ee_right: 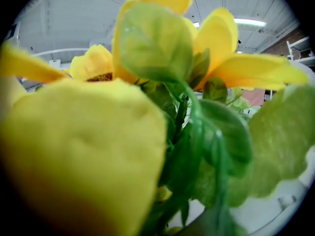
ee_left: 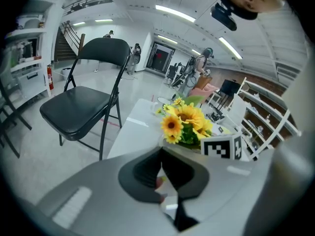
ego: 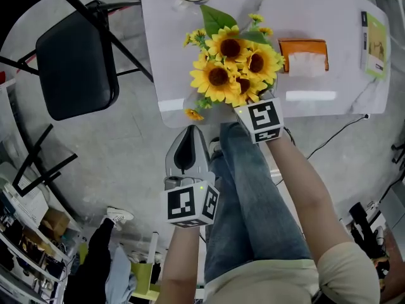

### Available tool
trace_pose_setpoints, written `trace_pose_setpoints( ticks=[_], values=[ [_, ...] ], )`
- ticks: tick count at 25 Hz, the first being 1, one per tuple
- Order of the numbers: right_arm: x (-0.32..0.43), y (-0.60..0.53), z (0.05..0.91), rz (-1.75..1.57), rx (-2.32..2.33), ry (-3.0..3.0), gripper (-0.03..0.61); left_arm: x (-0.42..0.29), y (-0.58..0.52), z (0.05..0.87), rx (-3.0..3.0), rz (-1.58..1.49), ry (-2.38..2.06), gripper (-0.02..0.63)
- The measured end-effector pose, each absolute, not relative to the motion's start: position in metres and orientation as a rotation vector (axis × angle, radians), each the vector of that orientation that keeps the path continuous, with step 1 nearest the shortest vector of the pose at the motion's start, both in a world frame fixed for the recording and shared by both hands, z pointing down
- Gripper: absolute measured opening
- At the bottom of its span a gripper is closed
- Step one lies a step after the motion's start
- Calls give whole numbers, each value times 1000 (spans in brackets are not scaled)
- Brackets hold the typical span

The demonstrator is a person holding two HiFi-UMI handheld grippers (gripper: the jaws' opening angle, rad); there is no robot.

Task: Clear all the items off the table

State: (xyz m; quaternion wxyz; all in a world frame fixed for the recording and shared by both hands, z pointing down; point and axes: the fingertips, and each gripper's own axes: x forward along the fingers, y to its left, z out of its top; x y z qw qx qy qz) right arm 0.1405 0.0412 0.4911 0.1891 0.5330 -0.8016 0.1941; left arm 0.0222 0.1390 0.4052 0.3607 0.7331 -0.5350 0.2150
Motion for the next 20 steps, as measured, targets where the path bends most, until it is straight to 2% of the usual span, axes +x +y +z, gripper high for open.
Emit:
trace_pose_setpoints(
  ticks=[20],
  values=[
    [148, 12, 432, 517, 1376, -2315, 590, 19, 64, 395, 1849, 515, -1537, 9]
  ],
)
